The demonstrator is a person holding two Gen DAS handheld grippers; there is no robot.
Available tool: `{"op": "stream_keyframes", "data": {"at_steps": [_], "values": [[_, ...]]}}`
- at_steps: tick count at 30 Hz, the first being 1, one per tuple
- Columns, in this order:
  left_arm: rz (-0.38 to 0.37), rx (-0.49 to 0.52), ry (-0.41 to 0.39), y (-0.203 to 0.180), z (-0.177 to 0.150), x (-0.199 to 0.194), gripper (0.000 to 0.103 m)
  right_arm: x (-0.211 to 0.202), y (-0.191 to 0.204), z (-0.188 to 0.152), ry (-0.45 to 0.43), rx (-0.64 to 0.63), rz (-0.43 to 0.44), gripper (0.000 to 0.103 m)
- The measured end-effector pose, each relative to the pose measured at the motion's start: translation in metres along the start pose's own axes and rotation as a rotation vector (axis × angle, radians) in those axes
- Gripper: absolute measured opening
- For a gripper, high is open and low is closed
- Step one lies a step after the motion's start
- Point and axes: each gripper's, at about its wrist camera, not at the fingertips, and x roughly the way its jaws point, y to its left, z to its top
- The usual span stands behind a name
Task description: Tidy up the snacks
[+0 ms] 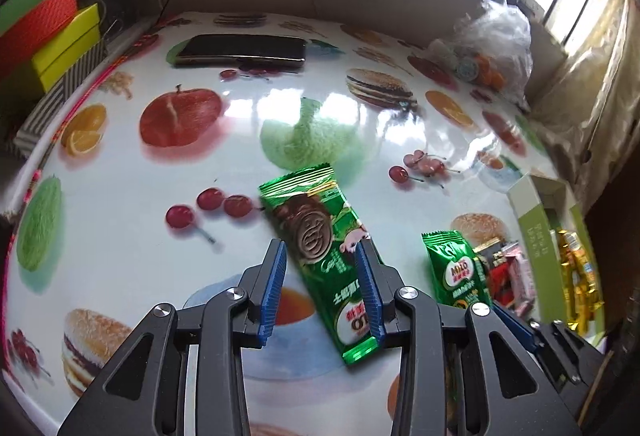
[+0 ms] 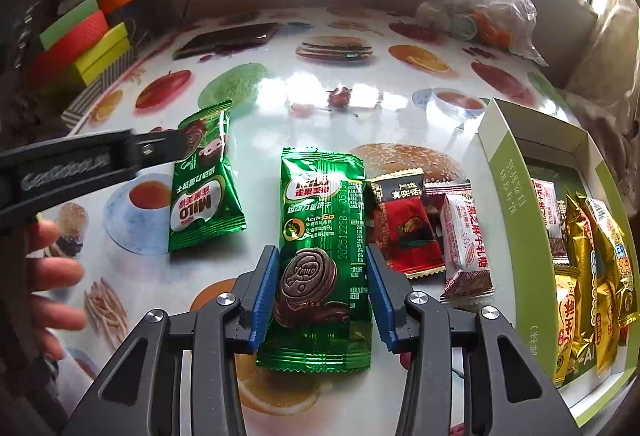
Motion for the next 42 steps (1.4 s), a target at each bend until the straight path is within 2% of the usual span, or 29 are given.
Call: {"op": "stream_keyframes", "data": {"at_steps": [4,11,14,18,25,30,33,35,36,37,38,39,42], "values": [[-0.010,0.018,0.037,-0.010,0.004,0.013,0.037,-0.001,-0.004,-0.001,-0.010,0.016,0.022,0.042],[0.044,0.031,0.037,-0.020,0.010,0.017,0.037,-0.002,-0.011,-0.002,-0.021,0.042,0.056,0.042],[0.025,0.015,0.029,-0.018,0.010,0.015,0.037,-0.002,-0.013,-0.002,-0.025,0.048,0.062,0.042],[0.071,0.048,0.038,-0.014,0.008,0.016,0.037,-0.003,-0.013,-0.003,-0.030,0.047,0.064,0.042],[0.043,0.041,0.055,-0.020,0.008,0.017,0.037,-0.003,-0.014,-0.003,-0.036,0.053,0.072,0.042],[0.070,0.044,0.054,-0.026,0.012,0.023,0.038,-0.004,-0.017,-0.003,-0.039,0.061,0.085,0.042],[0.080,0.081,0.052,-0.028,0.011,0.024,0.038,-0.004,-0.019,-0.003,-0.039,0.065,0.094,0.042],[0.052,0.123,0.054,-0.030,0.010,0.023,0.038,-0.004,-0.019,-0.003,-0.040,0.063,0.093,0.042],[0.039,0.155,0.051,-0.031,0.009,0.023,0.039,-0.004,-0.019,-0.004,-0.041,0.062,0.092,0.042],[0.035,0.170,0.050,-0.031,0.009,0.023,0.047,-0.004,-0.019,-0.004,-0.041,0.061,0.093,0.042],[0.030,0.172,0.058,-0.031,0.009,0.025,0.055,-0.004,-0.019,-0.004,-0.044,0.064,0.094,0.042],[0.023,0.167,0.082,-0.030,0.008,0.029,0.069,-0.004,-0.019,-0.004,-0.045,0.067,0.096,0.042],[0.038,0.177,0.085,-0.032,0.005,0.034,0.071,-0.004,-0.020,-0.003,-0.047,0.070,0.100,0.042]]}}
